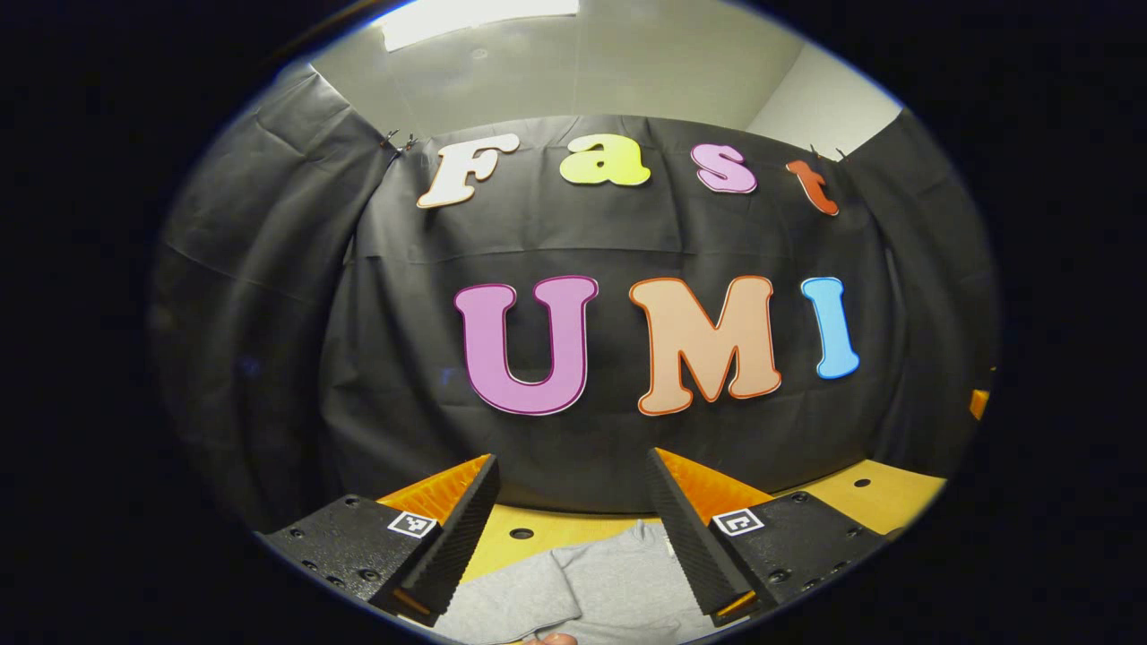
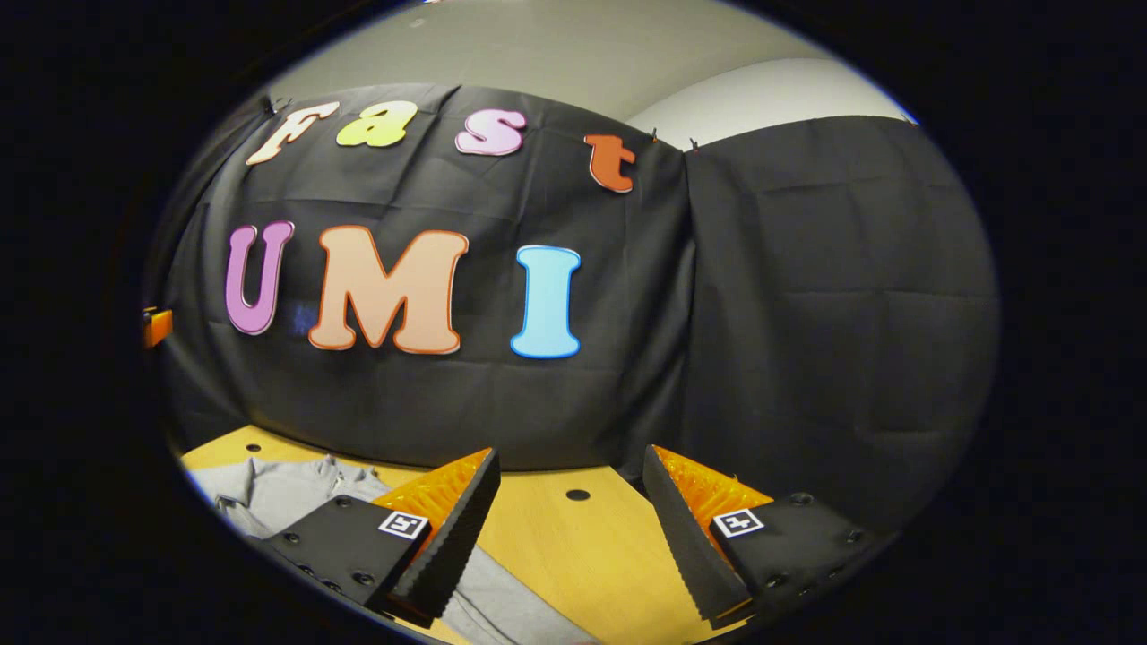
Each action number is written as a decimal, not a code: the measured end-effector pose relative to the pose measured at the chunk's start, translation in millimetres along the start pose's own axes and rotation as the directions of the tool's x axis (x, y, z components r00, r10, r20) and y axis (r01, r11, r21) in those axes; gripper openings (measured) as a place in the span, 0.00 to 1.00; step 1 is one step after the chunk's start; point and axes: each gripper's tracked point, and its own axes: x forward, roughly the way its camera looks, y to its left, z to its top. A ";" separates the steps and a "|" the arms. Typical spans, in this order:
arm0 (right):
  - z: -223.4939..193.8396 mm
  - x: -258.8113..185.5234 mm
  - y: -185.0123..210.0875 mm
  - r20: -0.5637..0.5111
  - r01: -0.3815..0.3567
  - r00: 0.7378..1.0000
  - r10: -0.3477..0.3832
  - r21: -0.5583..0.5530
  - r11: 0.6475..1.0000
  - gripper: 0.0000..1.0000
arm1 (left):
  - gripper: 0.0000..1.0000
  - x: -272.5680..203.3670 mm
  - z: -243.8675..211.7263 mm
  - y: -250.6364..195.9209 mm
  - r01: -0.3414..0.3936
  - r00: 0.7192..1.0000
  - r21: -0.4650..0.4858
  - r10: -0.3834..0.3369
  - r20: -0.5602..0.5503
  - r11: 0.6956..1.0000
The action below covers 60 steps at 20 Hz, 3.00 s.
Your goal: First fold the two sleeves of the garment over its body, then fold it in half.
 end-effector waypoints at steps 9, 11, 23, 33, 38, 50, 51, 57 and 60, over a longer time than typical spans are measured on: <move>-120.5 -25.3 -17.4 -0.325 -0.038 0.945 0.031 -0.013 0.999 1.00 | 0.95 6.0 -13.5 -2.4 0.001 0.999 -0.001 -0.001 -0.033 1.000; -148.4 -37.2 -21.1 -0.392 -0.038 0.919 0.033 -0.005 0.999 0.99 | 0.95 8.2 -15.1 -3.6 0.003 0.999 0.004 -0.002 -0.042 1.000; -269.3 -103.4 -28.9 -0.675 -0.037 0.736 0.042 0.021 0.999 1.00 | 0.95 6.6 -21.4 -13.0 0.014 0.998 0.011 -0.014 -0.055 1.000; -325.5 -136.2 -27.4 -0.786 -0.078 0.611 0.096 0.061 0.995 1.00 | 0.95 -9.3 -23.2 -33.9 0.000 0.997 0.032 0.003 -0.074 0.999; -324.5 -137.6 -14.4 -0.788 -0.196 0.586 0.189 0.088 0.977 0.61 | 0.95 -25.7 -27.5 -44.7 -0.058 0.994 0.032 0.060 -0.094 0.998; -303.0 -114.6 3.9 -0.787 0.024 0.581 0.209 0.273 0.962 0.07 | 0.96 -7.1 -38.0 -1.7 -0.101 0.988 0.060 0.107 -0.108 0.993; -297.8 -106.9 8.8 -0.779 0.034 0.592 0.208 0.282 0.959 0.08 | 0.95 -3.1 -37.3 2.9 -0.098 0.989 0.063 0.104 -0.105 0.993; -250.9 -56.0 37.0 -0.712 0.020 0.667 0.221 0.313 0.949 0.08 | 0.95 0.6 -45.5 38.6 -0.126 0.985 0.061 0.132 -0.108 0.990; -220.6 -27.0 60.1 -0.670 -0.004 0.701 0.246 0.341 0.940 0.07 | 0.96 -2.6 -53.8 62.1 -0.168 0.976 0.048 0.173 -0.130 0.985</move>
